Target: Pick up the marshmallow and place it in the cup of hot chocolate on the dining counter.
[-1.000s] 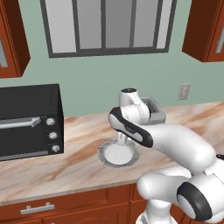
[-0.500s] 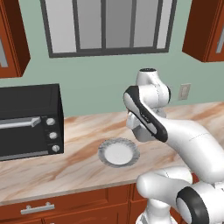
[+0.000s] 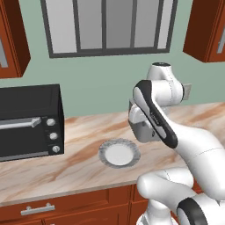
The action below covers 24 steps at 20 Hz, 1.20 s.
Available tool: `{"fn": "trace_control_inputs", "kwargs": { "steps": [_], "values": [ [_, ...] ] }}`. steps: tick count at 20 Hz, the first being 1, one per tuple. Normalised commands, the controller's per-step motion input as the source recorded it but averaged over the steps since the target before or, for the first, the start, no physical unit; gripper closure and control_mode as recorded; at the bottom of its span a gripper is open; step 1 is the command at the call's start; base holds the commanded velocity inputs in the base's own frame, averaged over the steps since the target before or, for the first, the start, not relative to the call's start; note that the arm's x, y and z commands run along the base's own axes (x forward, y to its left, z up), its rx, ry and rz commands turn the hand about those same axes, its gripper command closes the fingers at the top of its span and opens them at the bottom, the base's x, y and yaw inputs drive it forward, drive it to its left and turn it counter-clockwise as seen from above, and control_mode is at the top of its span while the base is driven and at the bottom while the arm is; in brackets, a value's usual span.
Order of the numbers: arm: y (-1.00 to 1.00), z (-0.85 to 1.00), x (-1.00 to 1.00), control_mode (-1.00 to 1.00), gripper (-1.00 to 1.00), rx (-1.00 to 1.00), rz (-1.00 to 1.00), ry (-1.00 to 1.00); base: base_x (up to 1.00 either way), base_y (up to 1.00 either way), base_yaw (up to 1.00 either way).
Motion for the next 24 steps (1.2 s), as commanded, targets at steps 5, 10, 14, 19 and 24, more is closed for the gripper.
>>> {"fn": "trace_control_inputs", "kwargs": {
  "steps": [5, 10, 14, 19, 24],
  "values": [
    [-0.11, 0.43, -0.27, -1.0, 1.0, 0.01, -0.22, -0.01, 0.0, 0.0, 0.0],
    [0.01, 0.07, -0.19, -1.0, 1.0, -0.03, -0.46, 0.0, 0.0, 0.0, 0.0],
    [-0.08, 0.0, -0.39, -1.0, 1.0, 0.0, -0.27, 0.0, 0.0, 0.0, 0.0],
    [-0.08, 0.1, -0.45, -1.0, 1.0, 0.0, -0.09, 0.0, 0.0, 0.0, 0.0],
    [-0.02, 0.4, -0.5, -1.0, 1.0, 0.0, 0.0, -0.07, 0.0, 0.0, 0.0]
  ]
}}
